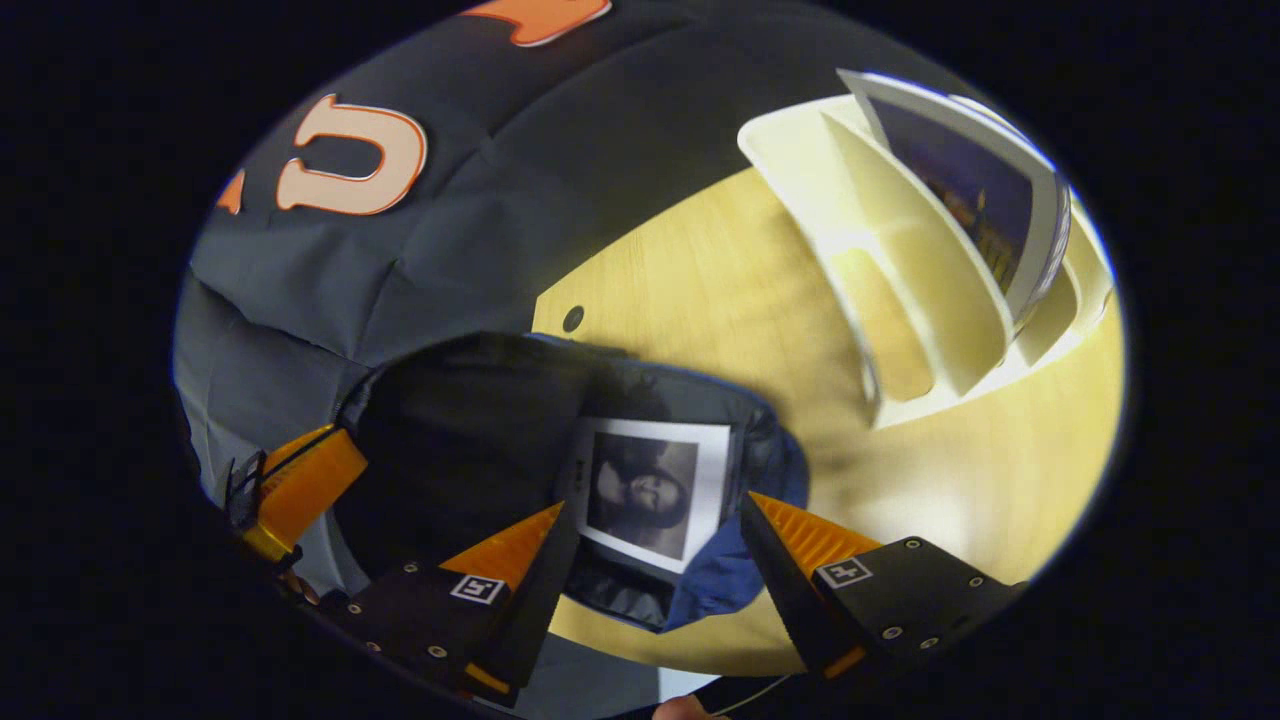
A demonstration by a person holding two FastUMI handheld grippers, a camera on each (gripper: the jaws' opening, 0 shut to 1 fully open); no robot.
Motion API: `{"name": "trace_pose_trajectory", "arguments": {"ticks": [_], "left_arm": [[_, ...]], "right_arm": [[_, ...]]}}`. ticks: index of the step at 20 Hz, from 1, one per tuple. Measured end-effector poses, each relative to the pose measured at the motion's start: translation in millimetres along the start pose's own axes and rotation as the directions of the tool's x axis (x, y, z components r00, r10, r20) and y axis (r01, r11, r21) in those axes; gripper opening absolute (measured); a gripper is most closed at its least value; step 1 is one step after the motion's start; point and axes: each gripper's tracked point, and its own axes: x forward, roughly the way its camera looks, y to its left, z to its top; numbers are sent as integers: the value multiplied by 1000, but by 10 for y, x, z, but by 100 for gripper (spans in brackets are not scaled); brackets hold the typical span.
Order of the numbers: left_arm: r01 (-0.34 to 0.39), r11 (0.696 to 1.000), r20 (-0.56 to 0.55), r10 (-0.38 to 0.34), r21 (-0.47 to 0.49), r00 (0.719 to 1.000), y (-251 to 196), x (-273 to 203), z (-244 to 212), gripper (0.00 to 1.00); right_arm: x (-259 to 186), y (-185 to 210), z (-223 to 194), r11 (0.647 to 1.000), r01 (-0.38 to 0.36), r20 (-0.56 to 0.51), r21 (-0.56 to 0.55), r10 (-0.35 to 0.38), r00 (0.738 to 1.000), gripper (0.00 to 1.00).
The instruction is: Open the schoolbag, grab two books from the bookshelf and put them into the schoolbag.
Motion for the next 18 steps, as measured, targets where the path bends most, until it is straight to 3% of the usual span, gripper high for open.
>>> {"name": "trace_pose_trajectory", "arguments": {"ticks": [1,5,8,11,15,18], "left_arm": [[0,1000,-2,0,7,1000,-14,9,0,5],[14,1000,-8,-14,-5,1000,-111,82,-19,5],[23,1000,-6,-24,-17,1000,-157,112,-44,5],[33,999,-8,-33,-32,999,-175,161,-75,5],[49,998,0,-49,-45,999,-193,170,-92,6],[52,998,6,-51,-47,999,-176,159,-138,6]], "right_arm": [[-127,-75,95,999,21,20,-25,-21,1000,100],[-561,-273,312,988,123,69,-94,-116,991,97],[-898,-378,475,962,199,107,-187,-181,978,97],[-1132,-331,610,954,205,103,-218,-187,977,97],[-1310,-572,1048,912,311,156,-269,-277,948,97],[-1310,-745,1350,899,348,150,-266,-318,936,97]]}}
